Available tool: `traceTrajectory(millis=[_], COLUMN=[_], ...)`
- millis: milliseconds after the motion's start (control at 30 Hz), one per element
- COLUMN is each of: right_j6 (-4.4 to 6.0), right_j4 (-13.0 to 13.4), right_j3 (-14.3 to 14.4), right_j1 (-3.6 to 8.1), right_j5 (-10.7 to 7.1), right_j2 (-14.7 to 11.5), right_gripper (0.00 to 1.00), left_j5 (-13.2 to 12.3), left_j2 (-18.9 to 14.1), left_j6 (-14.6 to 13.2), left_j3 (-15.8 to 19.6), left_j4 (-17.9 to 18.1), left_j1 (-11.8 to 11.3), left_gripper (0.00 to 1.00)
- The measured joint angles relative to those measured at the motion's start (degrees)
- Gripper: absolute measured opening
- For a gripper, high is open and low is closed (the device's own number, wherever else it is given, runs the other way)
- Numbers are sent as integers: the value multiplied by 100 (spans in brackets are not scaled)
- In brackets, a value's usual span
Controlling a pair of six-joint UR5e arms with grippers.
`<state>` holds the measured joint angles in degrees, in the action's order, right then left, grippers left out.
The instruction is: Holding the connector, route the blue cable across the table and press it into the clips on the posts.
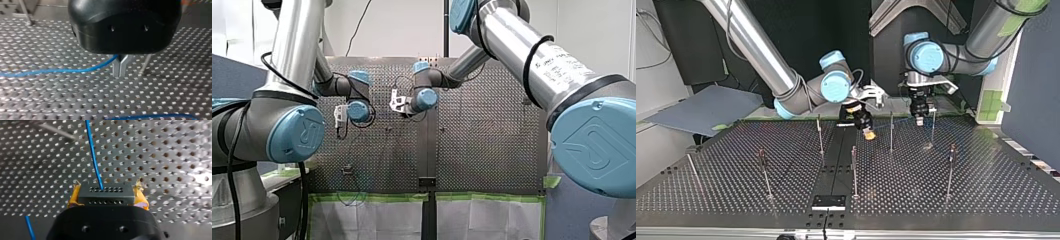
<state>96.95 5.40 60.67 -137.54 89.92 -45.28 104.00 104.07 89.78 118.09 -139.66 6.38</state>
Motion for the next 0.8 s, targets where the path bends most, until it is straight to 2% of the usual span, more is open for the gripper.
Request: traceTrajectory(millis=[267, 433, 600, 800], right_j6=[-83, -136, -176, -183], right_j4=[-3, 4, 3, 17], right_j3=[263, 484, 608, 626], right_j1=[-23, -48, -11, 58], right_j5=[4, -3, -14, -12], right_j2=[2, 4, 4, 10], right_gripper=[0, 0, 0, 0], left_j5=[-217, -306, -311, -319], left_j2=[81, 257, 497, 726], left_j6=[44, 66, 85, 138], left_j3=[136, 149, 150, 151], left_j4=[139, 247, 426, 572], left_j1=[-4, 13, 36, 22], left_gripper=[0, 0, 0, 0])
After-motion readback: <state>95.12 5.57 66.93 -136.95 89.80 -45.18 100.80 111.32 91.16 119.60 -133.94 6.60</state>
